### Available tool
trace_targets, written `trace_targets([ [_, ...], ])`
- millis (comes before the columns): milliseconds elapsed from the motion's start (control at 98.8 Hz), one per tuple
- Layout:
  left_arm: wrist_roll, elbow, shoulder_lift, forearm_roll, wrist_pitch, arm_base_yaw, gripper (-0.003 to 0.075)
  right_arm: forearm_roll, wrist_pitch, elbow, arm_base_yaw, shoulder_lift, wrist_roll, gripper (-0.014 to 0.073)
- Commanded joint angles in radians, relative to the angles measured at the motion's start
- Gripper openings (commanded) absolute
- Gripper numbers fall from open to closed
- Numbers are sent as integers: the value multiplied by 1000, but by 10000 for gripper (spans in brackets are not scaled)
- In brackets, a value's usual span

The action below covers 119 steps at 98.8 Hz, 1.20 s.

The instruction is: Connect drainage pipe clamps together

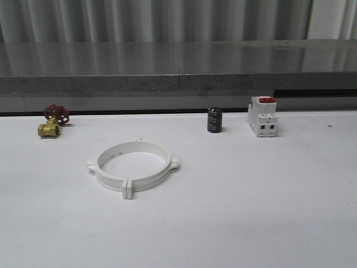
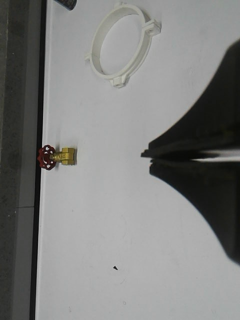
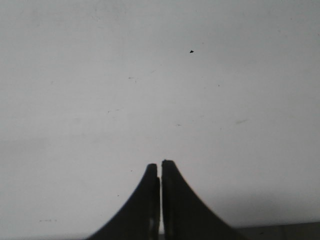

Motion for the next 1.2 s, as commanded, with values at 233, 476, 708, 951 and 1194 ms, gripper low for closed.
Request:
trace_targets([
  [233,-9,-24,9,9,-76,2,-20,-3,-88,-17,-6,-19,-7,-67],
  [476,-9,-24,9,9,-76,2,-20,-3,-88,-17,-6,-19,-7,-67],
  [708,-9,-24,9,9,-76,2,-20,-3,-88,-17,-6,-19,-7,-67],
  [951,-9,-24,9,9,-76,2,-20,-19,-216,15,-6,-73,-7,-67],
  [1194,-9,-24,9,9,-76,2,-20,5,-599,226,-8,-252,-7,-67],
])
